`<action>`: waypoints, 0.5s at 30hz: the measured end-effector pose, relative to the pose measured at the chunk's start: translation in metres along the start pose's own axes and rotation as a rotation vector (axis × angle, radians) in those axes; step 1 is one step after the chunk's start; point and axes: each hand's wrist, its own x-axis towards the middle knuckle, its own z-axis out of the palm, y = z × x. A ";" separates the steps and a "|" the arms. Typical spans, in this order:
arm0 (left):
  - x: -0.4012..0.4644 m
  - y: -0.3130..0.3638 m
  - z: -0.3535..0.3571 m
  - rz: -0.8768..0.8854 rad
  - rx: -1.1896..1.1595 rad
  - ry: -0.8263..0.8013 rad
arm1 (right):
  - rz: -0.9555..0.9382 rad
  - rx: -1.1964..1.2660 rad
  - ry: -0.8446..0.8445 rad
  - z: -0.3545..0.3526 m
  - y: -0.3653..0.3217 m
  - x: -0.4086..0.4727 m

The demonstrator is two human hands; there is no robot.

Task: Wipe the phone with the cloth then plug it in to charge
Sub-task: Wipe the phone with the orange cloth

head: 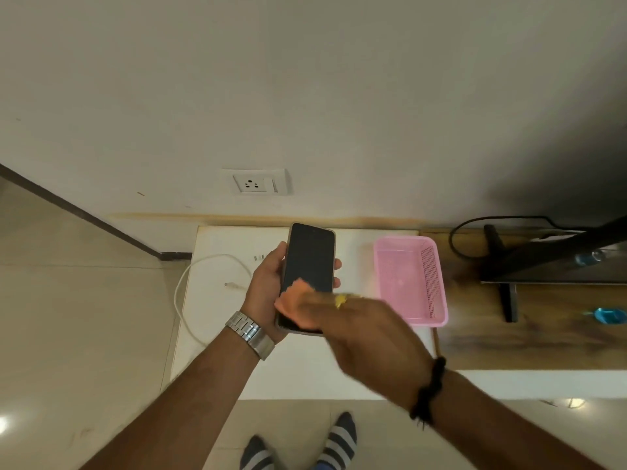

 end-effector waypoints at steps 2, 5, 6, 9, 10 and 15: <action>0.007 -0.005 0.009 -0.005 0.016 0.011 | 0.111 -0.033 0.278 -0.030 0.023 0.019; 0.016 -0.012 0.027 0.006 0.032 0.025 | 0.255 -0.144 0.163 -0.039 0.044 0.048; 0.019 -0.012 0.032 0.013 0.031 0.039 | 0.269 -0.101 0.106 -0.029 0.046 0.048; 0.026 -0.007 0.035 0.027 -0.003 0.039 | 0.167 0.073 0.085 0.006 0.036 0.017; 0.028 -0.006 0.033 0.036 0.009 0.039 | 0.044 -0.002 0.080 0.016 0.036 0.005; 0.031 -0.020 0.021 -0.031 -0.057 0.009 | 0.026 -0.078 -0.023 -0.004 0.083 0.026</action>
